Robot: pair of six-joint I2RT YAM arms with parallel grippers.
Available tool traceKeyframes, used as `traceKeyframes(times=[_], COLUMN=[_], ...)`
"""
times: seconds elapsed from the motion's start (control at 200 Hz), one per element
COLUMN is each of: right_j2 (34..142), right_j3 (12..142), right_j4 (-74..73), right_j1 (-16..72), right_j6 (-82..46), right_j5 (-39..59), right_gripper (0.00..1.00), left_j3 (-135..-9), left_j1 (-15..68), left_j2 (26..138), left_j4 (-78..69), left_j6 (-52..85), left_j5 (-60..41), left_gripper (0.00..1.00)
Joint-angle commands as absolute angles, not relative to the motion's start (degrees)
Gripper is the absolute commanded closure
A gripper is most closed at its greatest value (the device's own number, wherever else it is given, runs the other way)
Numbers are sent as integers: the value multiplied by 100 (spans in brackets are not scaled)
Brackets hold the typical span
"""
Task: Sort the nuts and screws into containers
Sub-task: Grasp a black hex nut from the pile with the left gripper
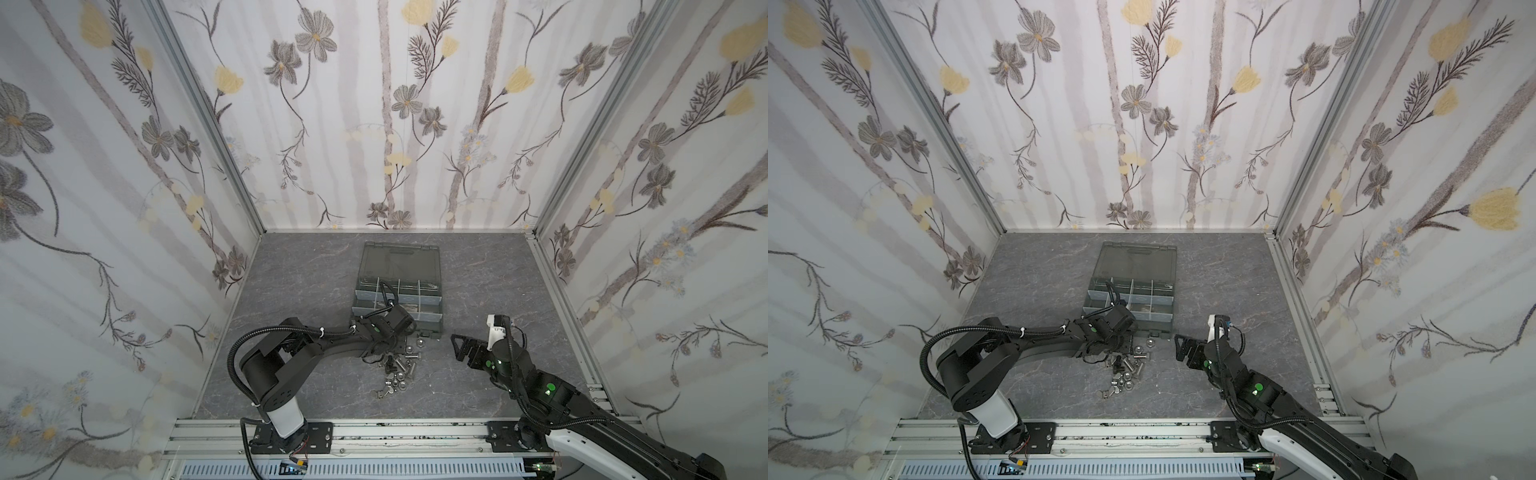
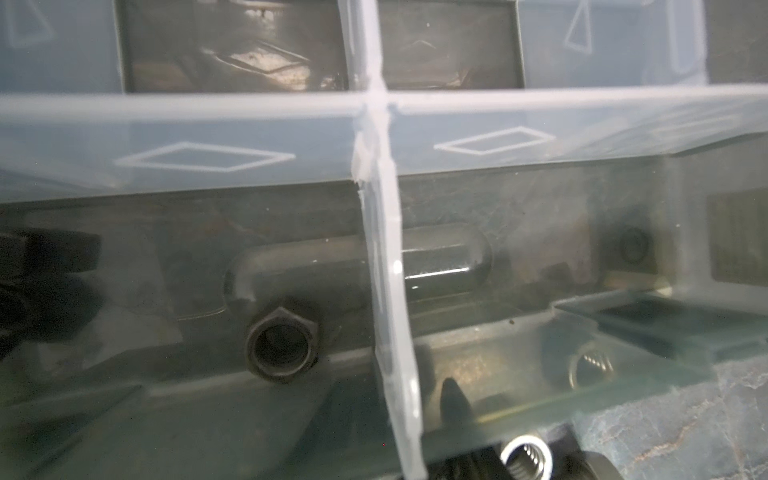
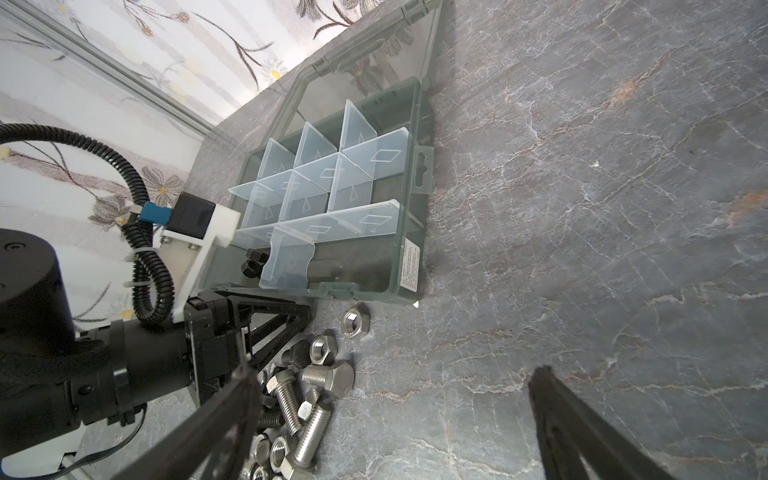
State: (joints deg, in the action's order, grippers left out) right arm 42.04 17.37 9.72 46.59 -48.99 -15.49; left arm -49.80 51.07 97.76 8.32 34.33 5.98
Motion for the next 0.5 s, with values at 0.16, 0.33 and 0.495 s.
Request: traceKeyframes(times=[0.16, 0.33, 0.495], right_j2=[4149, 4098, 4087], right_j3=[1872, 1898, 1876], right_j4=[967, 1000, 993], right_j1=[4666, 4660, 4664], right_j6=[-4942, -4939, -4939], right_j5=[-1818, -1890, -1906], right_gripper=[0, 0, 0], left_j3=[-5027, -5002, -4923], left_j1=[5130, 5158, 5225], left_j2=[9844, 9861, 9871], left_j4=[1157, 1237, 1252], left_j6=[3235, 3216, 3241], left_j5=[756, 736, 756], left_gripper=[67, 71, 75])
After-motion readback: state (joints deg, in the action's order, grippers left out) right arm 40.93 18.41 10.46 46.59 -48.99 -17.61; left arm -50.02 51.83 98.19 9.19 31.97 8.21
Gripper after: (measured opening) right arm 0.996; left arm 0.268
